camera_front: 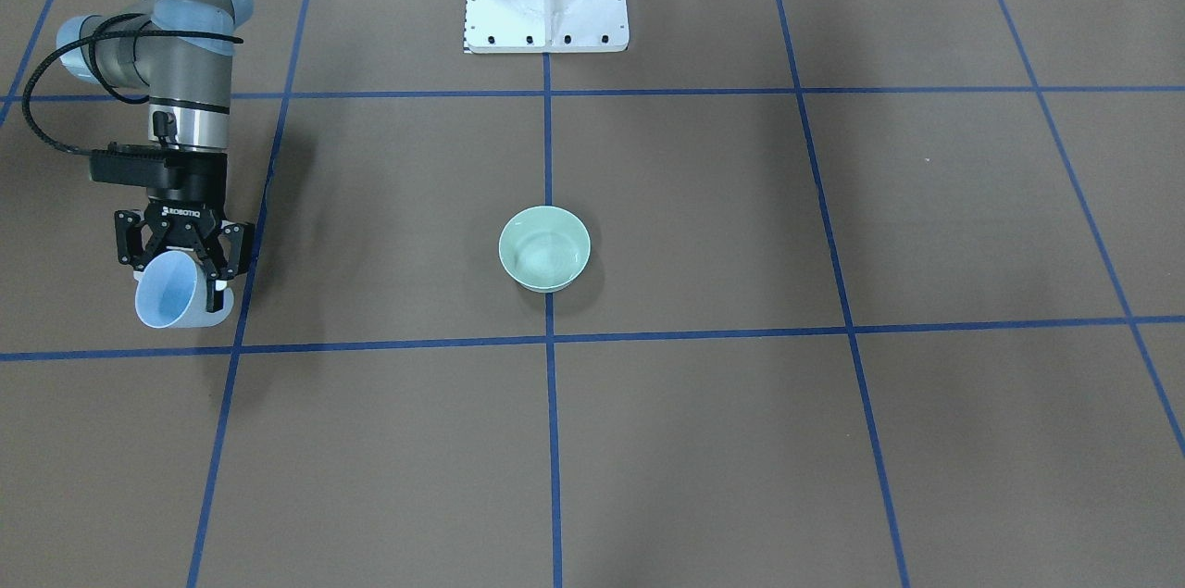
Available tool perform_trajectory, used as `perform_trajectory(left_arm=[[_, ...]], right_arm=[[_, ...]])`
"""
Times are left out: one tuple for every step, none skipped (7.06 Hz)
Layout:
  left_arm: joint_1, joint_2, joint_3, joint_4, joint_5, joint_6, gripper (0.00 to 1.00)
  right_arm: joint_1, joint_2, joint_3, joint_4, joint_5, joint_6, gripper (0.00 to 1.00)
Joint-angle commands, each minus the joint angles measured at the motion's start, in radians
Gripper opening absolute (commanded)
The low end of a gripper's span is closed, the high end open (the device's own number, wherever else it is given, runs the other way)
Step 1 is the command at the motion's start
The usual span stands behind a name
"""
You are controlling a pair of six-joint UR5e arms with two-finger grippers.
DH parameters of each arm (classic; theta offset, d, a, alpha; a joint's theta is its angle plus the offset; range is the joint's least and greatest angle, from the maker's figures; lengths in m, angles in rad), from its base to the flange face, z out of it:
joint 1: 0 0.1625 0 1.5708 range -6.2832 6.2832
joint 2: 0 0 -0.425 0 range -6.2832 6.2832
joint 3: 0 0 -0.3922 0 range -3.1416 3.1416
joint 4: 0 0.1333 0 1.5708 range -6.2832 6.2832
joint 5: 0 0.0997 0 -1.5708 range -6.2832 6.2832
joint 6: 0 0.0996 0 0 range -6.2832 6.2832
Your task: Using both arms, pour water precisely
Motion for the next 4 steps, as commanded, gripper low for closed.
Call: perform_trajectory(left_arm=[[-0.002, -0.004, -0.007, -0.003, -0.003, 0.0, 1.0], [0.0, -0.006, -0.009, -0.003, -0.003, 0.002, 1.0], [0.0, -0.007, -0.007, -0.004, -0.004, 0.002, 1.0], [0.0, -0.007, -0.007, -0.004, -0.004, 0.002, 1.0]], right_arm=[[-0.011, 0.056, 0.006, 0.067, 0.112, -0.117, 0.0], [-0.038, 0.104, 0.006, 0.073, 0.132, -0.236, 0.0], [-0.072, 0.156, 0.004, 0.084, 0.152, -0.341, 0.0], [-0.08, 0.182, 0.007, 0.085, 0.221, -0.441, 0.0]])
